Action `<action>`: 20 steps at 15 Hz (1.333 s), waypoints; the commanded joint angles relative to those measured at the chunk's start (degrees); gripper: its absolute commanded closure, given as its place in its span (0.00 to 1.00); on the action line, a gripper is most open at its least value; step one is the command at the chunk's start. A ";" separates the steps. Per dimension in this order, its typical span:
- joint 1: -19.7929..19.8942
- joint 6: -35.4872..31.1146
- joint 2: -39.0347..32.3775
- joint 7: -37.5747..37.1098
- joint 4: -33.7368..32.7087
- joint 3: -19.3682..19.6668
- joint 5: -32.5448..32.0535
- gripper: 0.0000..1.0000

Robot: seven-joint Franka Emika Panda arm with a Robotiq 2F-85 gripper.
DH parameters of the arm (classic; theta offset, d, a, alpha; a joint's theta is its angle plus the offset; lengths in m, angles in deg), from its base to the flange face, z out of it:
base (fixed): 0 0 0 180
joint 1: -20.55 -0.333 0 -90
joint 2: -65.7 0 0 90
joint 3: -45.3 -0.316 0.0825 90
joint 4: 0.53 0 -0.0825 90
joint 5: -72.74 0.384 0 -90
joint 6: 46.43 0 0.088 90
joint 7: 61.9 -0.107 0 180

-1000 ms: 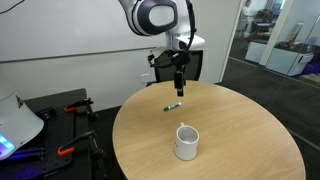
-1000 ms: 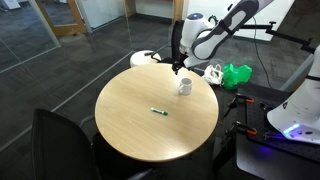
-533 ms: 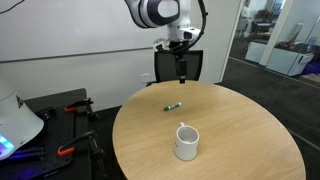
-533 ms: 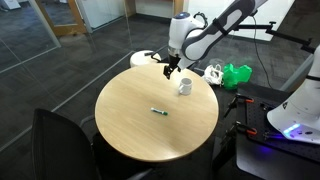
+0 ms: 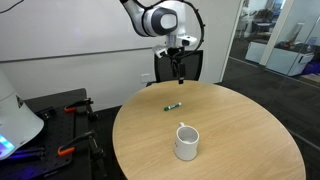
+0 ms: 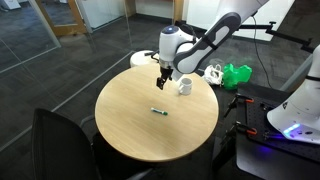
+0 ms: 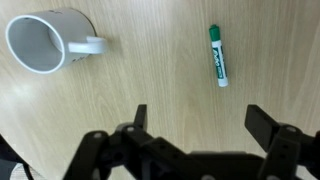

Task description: Slide the mug cup to the right, pick up the pen from the table and put it in the mug cup

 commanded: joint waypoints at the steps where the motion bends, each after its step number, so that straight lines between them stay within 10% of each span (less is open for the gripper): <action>1: -2.72 -5.35 -3.06 -2.13 -0.99 1.13 -0.86 0.00; 20: -9.12 -16.77 -12.88 -0.59 -1.55 4.78 -1.15 0.00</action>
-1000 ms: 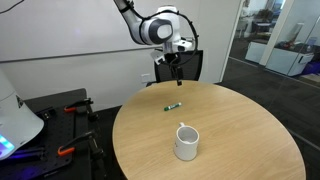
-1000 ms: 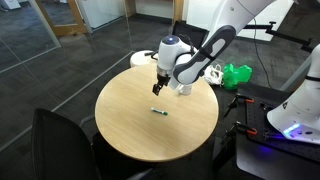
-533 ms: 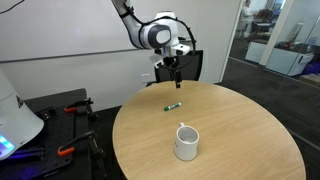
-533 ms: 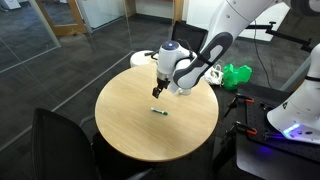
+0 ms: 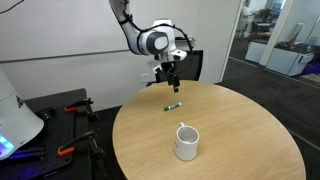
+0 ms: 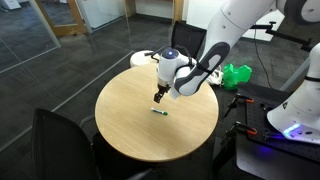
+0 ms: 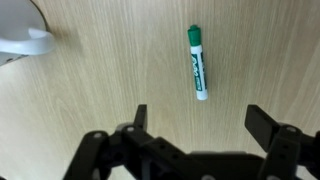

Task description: Slide the mug cup to the right, pick up the pen from the table and put it in the mug cup

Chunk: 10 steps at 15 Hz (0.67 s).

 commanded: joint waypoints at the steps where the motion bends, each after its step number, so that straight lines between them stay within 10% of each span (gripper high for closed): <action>1: -2.14 -5.72 -4.34 2.73 -1.18 1.56 -0.61 0.00; 10: 1.13 -8.95 -11.30 9.93 -5.14 -1.24 3.07 0.00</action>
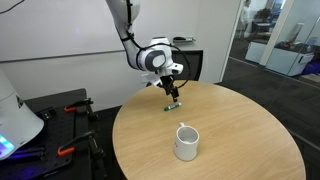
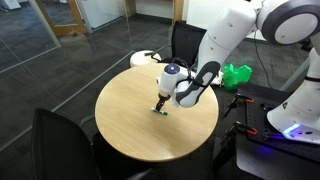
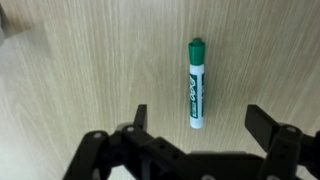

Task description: Slide the mug cup to the right, pick up the pen from the table and put it in the mug cup

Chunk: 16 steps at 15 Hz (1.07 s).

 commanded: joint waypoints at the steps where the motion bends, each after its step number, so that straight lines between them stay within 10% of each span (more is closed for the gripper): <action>1: 2.24 -0.23 -2.14 4.44 -2.79 -1.85 1.93 0.00; 16: 11.60 2.43 -9.27 13.71 -11.43 -10.52 3.20 0.00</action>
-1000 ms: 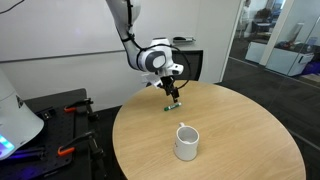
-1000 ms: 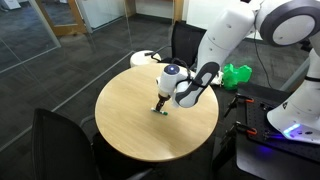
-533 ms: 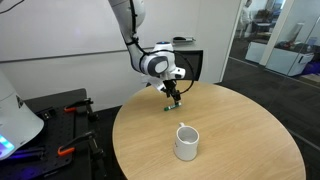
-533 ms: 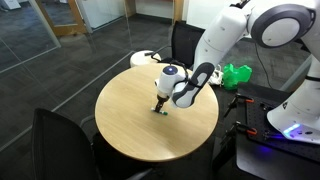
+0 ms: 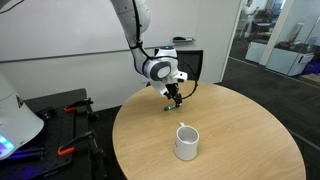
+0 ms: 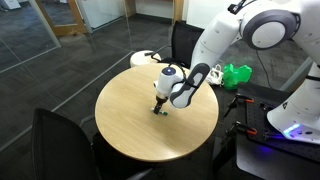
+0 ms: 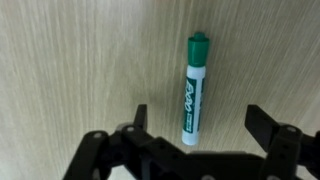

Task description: Slide the mug cup to the right, pick up the pen from the table and put it in the mug cup

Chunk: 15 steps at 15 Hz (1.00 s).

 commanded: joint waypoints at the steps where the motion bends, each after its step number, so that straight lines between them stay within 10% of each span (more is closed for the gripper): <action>1: 1.26 2.26 -1.80 3.13 -3.23 -1.53 1.70 0.00; 5: 1.14 3.24 -3.03 2.94 -5.07 -1.50 1.75 0.10; 12: 0.98 4.28 -4.33 2.82 -7.18 -1.34 1.72 0.63; 15: 1.00 5.19 -4.69 2.82 -7.95 -1.33 1.72 0.63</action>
